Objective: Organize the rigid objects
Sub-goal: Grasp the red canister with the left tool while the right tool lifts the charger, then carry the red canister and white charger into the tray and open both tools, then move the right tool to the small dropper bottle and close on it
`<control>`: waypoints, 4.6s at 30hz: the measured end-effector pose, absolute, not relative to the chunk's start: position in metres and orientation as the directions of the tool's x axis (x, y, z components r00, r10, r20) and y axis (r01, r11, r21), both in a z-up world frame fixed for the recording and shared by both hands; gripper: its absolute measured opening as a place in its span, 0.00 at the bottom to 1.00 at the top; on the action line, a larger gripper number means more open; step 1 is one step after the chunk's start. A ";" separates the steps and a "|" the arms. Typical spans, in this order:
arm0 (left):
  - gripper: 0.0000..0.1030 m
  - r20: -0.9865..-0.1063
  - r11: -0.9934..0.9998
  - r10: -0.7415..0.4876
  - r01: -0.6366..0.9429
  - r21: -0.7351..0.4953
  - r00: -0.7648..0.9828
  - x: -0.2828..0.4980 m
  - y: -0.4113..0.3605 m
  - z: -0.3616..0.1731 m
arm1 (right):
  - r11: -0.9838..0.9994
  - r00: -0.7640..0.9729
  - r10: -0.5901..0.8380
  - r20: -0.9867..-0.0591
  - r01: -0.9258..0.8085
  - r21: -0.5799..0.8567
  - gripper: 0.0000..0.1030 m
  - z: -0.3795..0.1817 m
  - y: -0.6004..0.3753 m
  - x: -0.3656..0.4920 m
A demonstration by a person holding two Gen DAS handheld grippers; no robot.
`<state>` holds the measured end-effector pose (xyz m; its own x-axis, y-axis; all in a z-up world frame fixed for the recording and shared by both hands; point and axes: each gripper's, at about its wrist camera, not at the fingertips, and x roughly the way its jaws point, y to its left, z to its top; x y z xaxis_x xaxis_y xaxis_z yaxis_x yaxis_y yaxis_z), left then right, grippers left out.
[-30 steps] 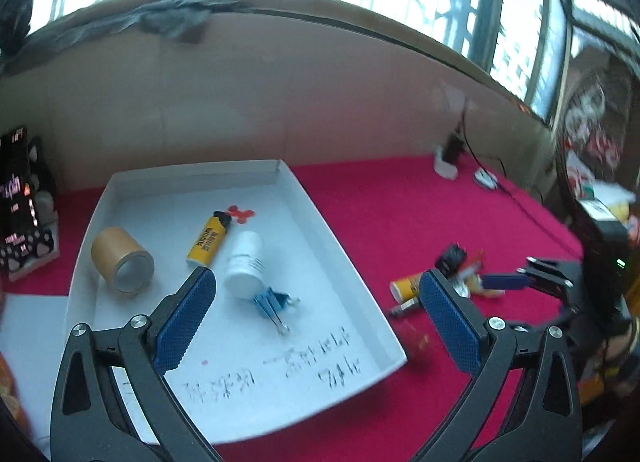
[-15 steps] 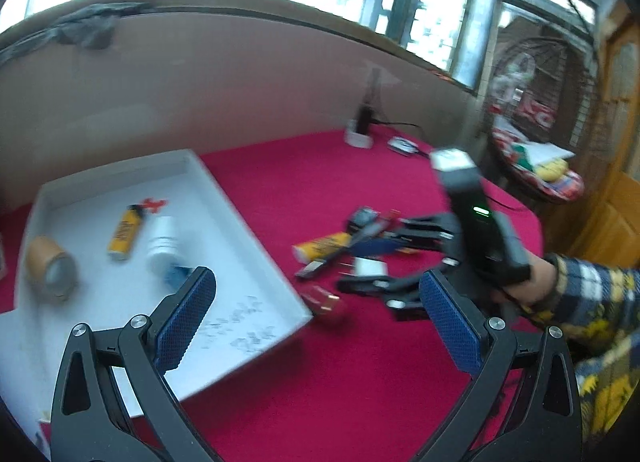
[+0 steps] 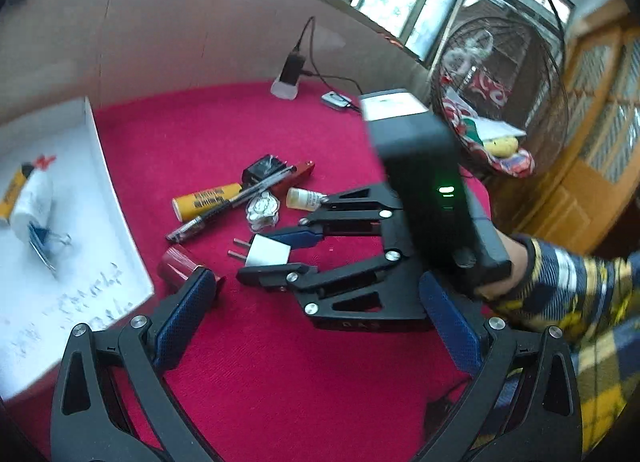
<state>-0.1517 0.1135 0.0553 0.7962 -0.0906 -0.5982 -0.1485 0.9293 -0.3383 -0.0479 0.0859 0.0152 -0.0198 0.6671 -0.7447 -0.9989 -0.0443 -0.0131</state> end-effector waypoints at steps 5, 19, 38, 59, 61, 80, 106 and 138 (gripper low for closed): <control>1.00 -0.625 0.918 -0.009 -0.241 -0.314 0.780 -0.146 0.119 0.046 | -0.011 -0.015 0.674 -0.738 -1.000 0.010 0.25 0.014 0.081 -0.043; 1.00 -0.675 0.873 0.124 -0.403 -0.274 0.727 -0.154 0.133 0.035 | 0.085 0.009 0.681 -0.732 -0.994 0.067 0.25 0.015 0.063 -0.022; 0.28 -0.764 0.844 0.289 -0.530 -0.081 0.577 -0.110 0.127 0.010 | 0.228 0.072 0.725 -0.685 -0.964 0.140 0.25 0.024 0.017 0.012; 0.28 -0.586 0.789 0.443 -0.606 -0.104 0.678 -0.168 0.146 0.085 | 0.161 0.101 0.859 -0.502 -0.984 0.078 0.25 0.119 0.022 -0.016; 0.28 -0.578 0.777 0.460 -0.620 -0.106 0.675 -0.176 0.151 0.087 | 0.157 0.107 0.869 -0.483 -0.986 0.064 0.25 0.129 0.026 -0.018; 0.28 -0.531 0.653 0.580 -0.742 -0.149 0.618 -0.245 0.203 0.100 | 0.067 0.042 0.903 -0.429 -0.997 0.043 0.25 0.173 0.087 -0.052; 0.28 -0.645 0.499 0.569 -0.838 -0.222 0.510 -0.279 0.304 0.061 | 0.055 -0.039 0.755 -0.655 -0.991 0.122 0.25 0.103 0.259 -0.101; 1.00 -0.571 0.384 0.728 -0.916 -0.119 0.380 -0.288 0.278 0.084 | 0.188 0.153 0.815 -0.558 -0.982 0.006 1.00 0.109 0.210 -0.106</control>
